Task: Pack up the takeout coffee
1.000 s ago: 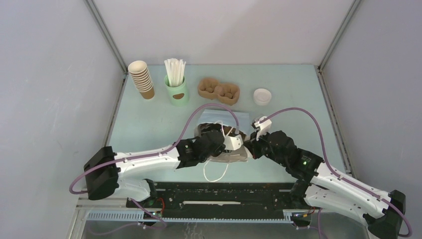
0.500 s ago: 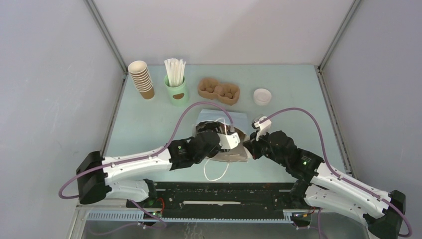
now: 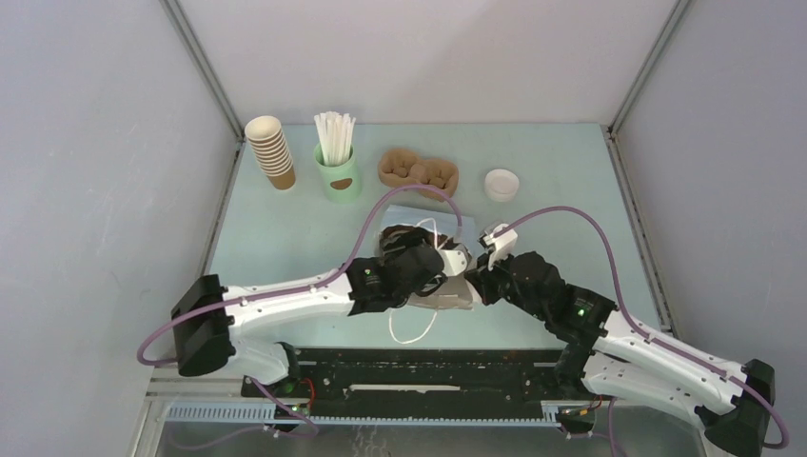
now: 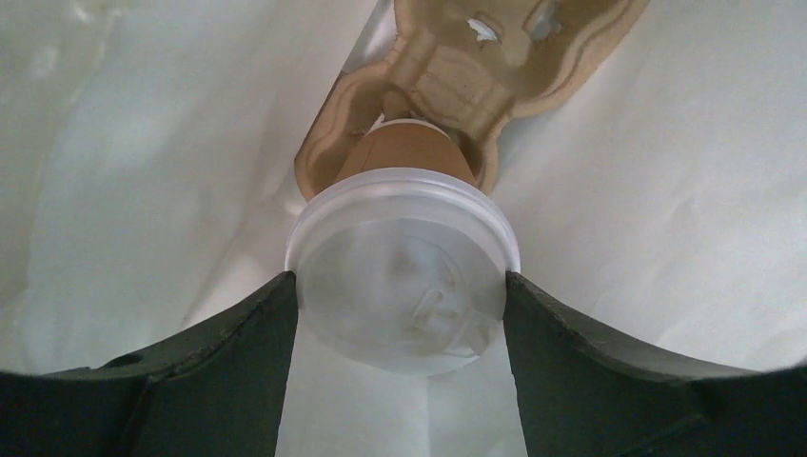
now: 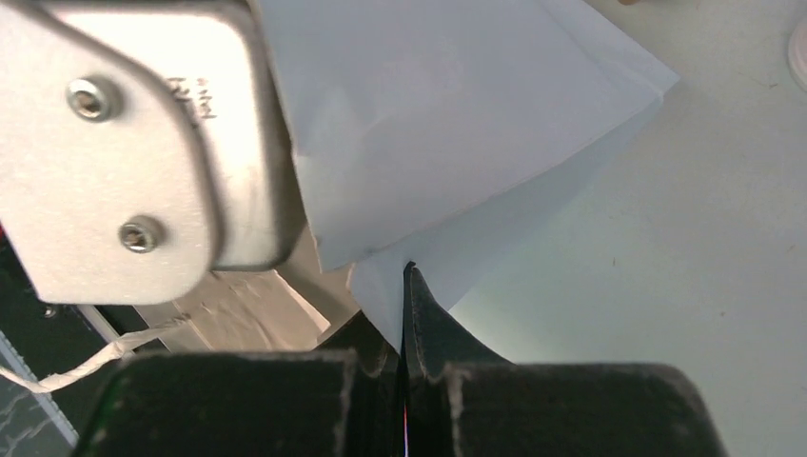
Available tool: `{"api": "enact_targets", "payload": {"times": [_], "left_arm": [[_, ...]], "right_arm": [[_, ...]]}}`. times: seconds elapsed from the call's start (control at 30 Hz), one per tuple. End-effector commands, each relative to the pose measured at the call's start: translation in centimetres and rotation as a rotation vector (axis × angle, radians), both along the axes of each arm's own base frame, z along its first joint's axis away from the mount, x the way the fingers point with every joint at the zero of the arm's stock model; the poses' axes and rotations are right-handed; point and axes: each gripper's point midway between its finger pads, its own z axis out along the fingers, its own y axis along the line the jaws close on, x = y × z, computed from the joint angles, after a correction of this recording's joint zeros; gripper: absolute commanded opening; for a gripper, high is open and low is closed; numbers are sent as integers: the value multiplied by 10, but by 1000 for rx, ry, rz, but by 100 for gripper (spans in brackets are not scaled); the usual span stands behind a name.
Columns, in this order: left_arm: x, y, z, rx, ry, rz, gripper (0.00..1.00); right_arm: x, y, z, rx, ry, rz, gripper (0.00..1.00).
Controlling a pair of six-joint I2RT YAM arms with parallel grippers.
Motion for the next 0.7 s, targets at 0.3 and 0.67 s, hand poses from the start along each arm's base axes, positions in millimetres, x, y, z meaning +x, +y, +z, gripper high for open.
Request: {"api": "enact_targets", "payload": {"times": [0.3, 0.67], "left_arm": [[19, -3, -2, 13, -39, 111, 41], [31, -3, -23, -4, 13, 36, 43]], "right_arm": [[-6, 10, 9, 3, -26, 32, 0], [-7, 13, 9, 20, -9, 52, 0]]}}
